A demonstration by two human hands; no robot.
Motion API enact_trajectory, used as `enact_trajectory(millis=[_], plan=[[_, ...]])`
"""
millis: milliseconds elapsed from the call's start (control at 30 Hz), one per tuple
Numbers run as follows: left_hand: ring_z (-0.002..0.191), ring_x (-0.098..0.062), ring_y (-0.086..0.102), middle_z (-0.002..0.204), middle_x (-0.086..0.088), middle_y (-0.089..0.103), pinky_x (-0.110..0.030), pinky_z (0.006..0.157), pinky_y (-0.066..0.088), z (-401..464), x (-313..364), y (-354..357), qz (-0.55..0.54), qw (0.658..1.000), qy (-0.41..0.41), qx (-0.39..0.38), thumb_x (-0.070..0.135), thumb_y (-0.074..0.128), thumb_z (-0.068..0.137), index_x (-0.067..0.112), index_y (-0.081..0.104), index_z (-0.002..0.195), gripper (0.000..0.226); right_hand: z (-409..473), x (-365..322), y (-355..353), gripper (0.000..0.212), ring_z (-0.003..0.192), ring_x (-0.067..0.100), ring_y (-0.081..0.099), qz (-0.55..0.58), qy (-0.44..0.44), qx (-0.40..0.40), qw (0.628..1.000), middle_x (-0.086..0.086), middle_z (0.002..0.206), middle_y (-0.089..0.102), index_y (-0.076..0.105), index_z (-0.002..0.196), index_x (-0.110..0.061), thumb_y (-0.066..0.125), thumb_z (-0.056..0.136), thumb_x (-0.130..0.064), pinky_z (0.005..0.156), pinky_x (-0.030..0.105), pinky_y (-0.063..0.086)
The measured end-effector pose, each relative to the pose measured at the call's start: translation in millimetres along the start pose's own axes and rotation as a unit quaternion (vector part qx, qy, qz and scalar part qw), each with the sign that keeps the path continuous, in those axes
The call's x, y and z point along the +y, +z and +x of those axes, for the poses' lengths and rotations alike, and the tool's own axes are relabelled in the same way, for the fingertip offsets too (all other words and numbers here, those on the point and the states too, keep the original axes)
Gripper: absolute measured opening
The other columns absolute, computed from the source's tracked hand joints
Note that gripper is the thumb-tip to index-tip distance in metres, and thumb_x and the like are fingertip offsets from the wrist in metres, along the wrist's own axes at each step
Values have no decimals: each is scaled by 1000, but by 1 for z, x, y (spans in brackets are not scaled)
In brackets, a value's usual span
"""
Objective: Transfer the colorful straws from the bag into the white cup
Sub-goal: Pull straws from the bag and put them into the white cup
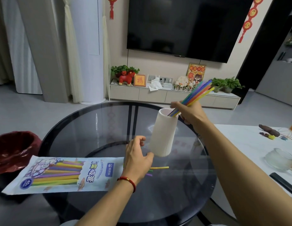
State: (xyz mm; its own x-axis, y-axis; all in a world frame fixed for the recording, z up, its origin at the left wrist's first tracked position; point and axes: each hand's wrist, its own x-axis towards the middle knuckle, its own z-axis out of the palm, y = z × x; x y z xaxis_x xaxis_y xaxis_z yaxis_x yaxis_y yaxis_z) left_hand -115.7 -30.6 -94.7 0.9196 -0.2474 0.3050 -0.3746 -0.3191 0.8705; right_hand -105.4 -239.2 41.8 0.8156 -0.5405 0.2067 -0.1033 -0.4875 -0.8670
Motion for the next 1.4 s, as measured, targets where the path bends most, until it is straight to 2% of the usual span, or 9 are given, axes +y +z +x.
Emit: enact_trajectory(millis=[267,400,500,567,667,833,1000,1200,1400], plan=[[129,-19,40,128,5,49,-33,102,40,14,-16,-52,119,987,32,-107,21,68,72,28,43,135,68,-19,0,-6,80,105,21,62,36,7,-11,999,7,132,60,49,149,-18,77,85,-57,72,26,50],[152,-19,2,165,3,10,-52,122,9,15,-46,-89,371,881,26,-292,68,69,63,30,4,157,120,-78,44,-1,24,77,3,61,57,-171,207,962,-1,88,66,65,100,-15,59,91,-37,61,11,45],[153,-21,-6,167,1,1,-65,118,-7,14,-62,-96,440,819,-5,-369,79,68,57,28,-11,156,137,-115,94,31,19,74,15,64,-97,-161,-4,982,-1,80,70,68,88,-18,61,90,-35,68,34,53],[151,-23,10,164,0,17,-68,117,-4,16,-61,-92,442,813,-4,-379,78,70,56,26,-7,157,138,-129,120,60,39,115,19,64,-250,-124,-184,943,-1,123,71,69,124,-26,63,95,-52,98,40,50],[143,-25,25,156,0,30,-63,119,8,17,-56,-85,440,819,11,-369,78,69,52,27,-1,156,136,-142,136,95,92,150,22,29,-336,-121,-252,899,-5,159,38,33,159,-37,43,83,-88,124,48,19],[137,-24,32,149,2,36,-57,119,17,11,-49,-76,421,836,64,-347,70,69,57,31,4,155,124,-143,130,125,64,107,20,45,-414,-221,-195,861,-3,125,52,50,131,-25,33,96,-77,90,39,33],[139,-25,30,149,1,34,-62,120,7,10,-47,-75,439,822,71,-355,61,71,66,35,4,155,114,-147,119,120,36,97,31,60,-420,-272,-233,834,8,112,62,49,113,-14,35,111,-47,72,40,39],[153,-25,-3,166,-8,4,-65,118,-10,16,-56,-80,462,799,44,-382,55,70,69,37,9,154,107,-145,122,78,30,69,30,47,-408,-198,-290,843,4,96,60,29,94,-26,29,111,-51,61,40,36],[149,-20,12,152,-4,30,-64,119,-3,15,-49,-54,421,823,148,-350,41,54,92,28,53,117,29,-139,117,48,26,69,17,52,-200,-111,-393,891,-7,77,54,59,99,-17,47,110,-38,67,36,47]])
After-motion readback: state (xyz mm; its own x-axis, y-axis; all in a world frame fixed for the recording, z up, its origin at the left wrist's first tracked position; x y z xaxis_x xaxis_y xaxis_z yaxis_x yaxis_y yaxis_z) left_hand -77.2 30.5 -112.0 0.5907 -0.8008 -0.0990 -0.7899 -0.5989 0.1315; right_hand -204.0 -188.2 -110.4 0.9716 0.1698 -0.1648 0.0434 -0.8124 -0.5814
